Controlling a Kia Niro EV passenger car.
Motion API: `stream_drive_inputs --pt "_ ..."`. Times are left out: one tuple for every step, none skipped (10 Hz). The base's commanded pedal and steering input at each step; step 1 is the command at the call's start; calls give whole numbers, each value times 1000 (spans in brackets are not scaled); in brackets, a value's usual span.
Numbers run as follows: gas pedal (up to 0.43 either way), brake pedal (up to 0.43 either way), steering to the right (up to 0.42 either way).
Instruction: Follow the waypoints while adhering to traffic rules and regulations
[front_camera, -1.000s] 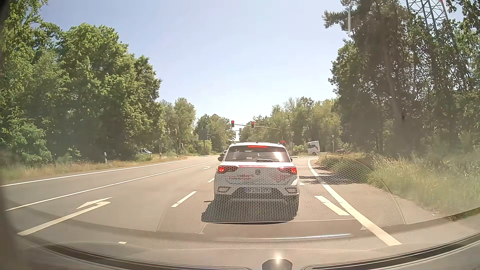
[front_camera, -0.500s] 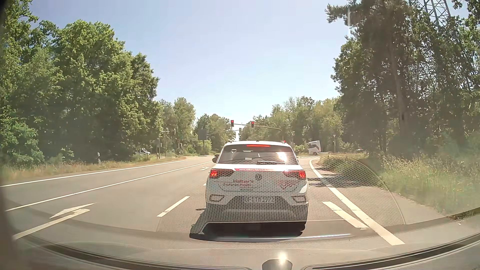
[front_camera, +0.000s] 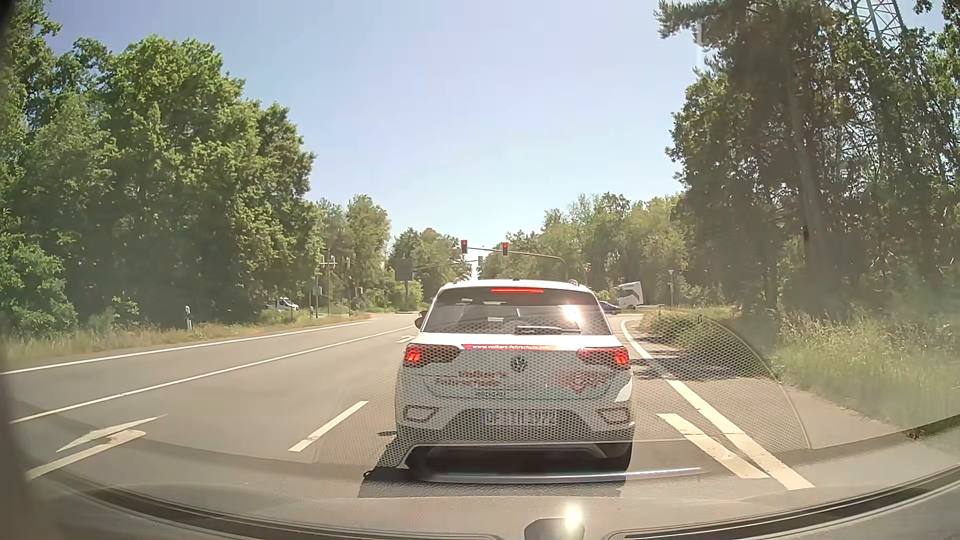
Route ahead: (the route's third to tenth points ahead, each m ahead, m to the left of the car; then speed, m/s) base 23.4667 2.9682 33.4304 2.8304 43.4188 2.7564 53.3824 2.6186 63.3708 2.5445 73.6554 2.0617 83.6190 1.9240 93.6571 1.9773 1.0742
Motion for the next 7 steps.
stream_drive_inputs --pt "0 280 0" --pt "0 287 0" --pt "0 287 0" --pt "0 287 -1" --pt "0 280 0" --pt "0 274 -1" --pt "0 268 -1"
